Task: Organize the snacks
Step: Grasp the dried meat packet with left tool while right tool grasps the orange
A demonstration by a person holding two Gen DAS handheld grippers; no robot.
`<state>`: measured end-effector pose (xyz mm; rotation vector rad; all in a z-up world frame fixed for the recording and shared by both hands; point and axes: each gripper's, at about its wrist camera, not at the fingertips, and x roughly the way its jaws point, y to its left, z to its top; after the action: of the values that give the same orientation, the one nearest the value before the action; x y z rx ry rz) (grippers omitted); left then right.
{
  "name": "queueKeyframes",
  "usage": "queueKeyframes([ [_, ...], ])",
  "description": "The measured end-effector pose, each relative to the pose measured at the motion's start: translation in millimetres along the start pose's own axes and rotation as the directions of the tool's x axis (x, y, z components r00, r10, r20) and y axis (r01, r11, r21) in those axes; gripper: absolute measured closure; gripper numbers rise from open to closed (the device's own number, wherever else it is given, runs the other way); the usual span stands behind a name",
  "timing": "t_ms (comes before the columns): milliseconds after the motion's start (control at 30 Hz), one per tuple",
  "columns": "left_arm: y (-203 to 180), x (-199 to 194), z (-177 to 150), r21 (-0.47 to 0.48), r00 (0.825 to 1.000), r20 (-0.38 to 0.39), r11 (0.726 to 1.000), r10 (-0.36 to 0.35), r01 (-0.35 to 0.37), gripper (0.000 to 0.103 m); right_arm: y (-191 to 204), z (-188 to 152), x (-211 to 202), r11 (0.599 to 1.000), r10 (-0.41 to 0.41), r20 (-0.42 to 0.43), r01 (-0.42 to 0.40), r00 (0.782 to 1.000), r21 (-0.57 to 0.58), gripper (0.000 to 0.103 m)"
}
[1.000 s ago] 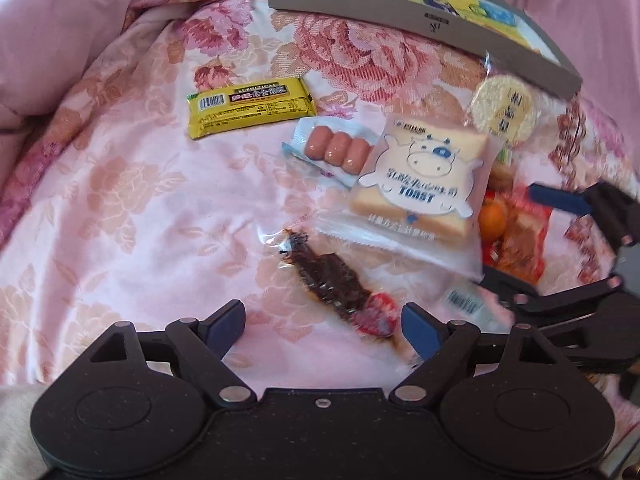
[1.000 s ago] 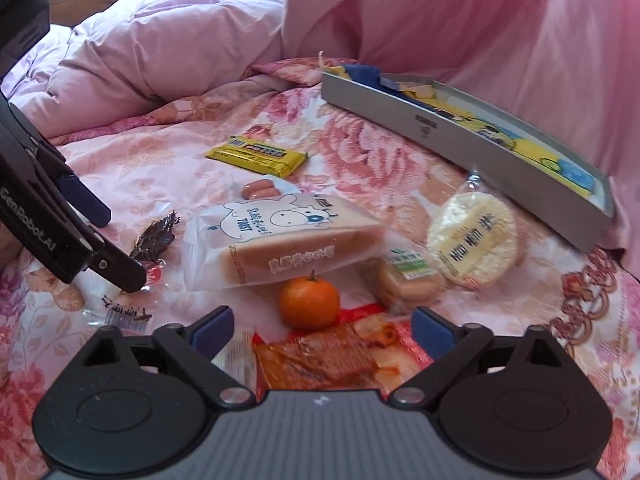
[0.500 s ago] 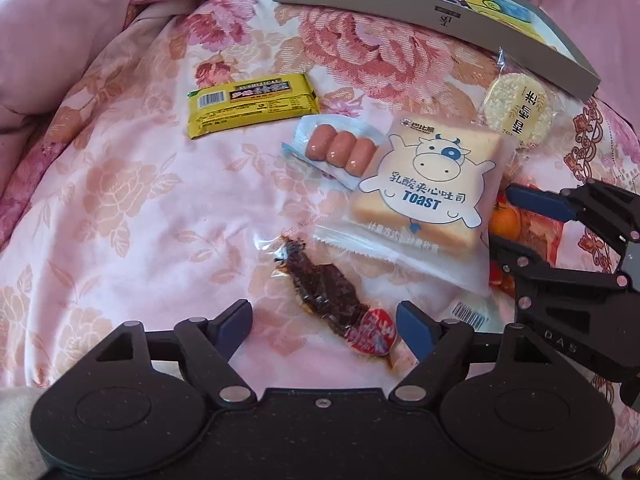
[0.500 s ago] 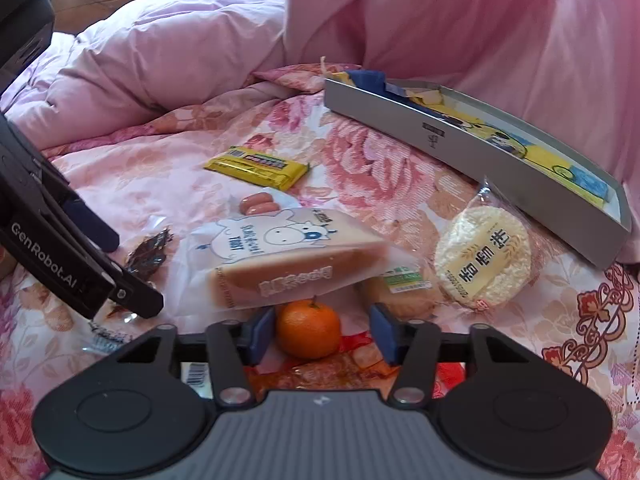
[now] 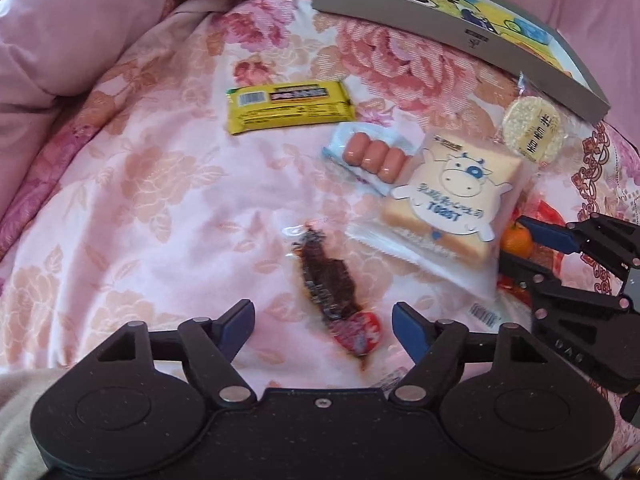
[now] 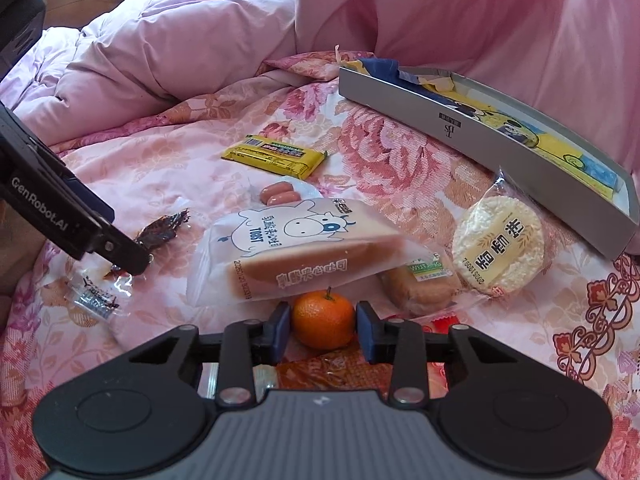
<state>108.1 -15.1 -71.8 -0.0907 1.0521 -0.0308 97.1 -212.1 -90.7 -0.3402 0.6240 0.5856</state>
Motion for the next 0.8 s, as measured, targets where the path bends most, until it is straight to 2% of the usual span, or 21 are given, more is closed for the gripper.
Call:
queueKeyframes([
  [200,-20.7,18.0,5.5,0.018,0.998,-0.026,0.998,0.066,-0.065,0.027,-0.7,-0.6,0.4,1.0,0.004,-0.002,-0.004,1.0,0.007,0.064],
  [267,-24.1,17.0,4.8,0.043,0.997,-0.018,0.996,0.075,-0.074,0.041,-1.2,-1.0,0.6,1.0,0.006,-0.003,-0.006,1.0,0.008,0.064],
  [467,-9.1,6.8,-1.4,0.037,0.999,-0.017,0.998,0.049,-0.048,0.051,-2.0,-1.7,0.7,1.0,0.007,-0.004,-0.007,1.0,0.01,0.063],
  [633,1.9,2.4,-7.1,0.042,1.0,-0.013,0.999,0.004,-0.004,0.051,-3.5,-1.4,-1.1,0.999,0.013,-0.004,-0.013,1.0,0.032,0.063],
  [800,-5.8,8.4,-8.2,0.092,1.0,-0.012,0.996,0.013,-0.012,0.046,-2.3,-3.3,3.0,0.999,0.014,-0.002,-0.014,1.0,0.034,0.059],
])
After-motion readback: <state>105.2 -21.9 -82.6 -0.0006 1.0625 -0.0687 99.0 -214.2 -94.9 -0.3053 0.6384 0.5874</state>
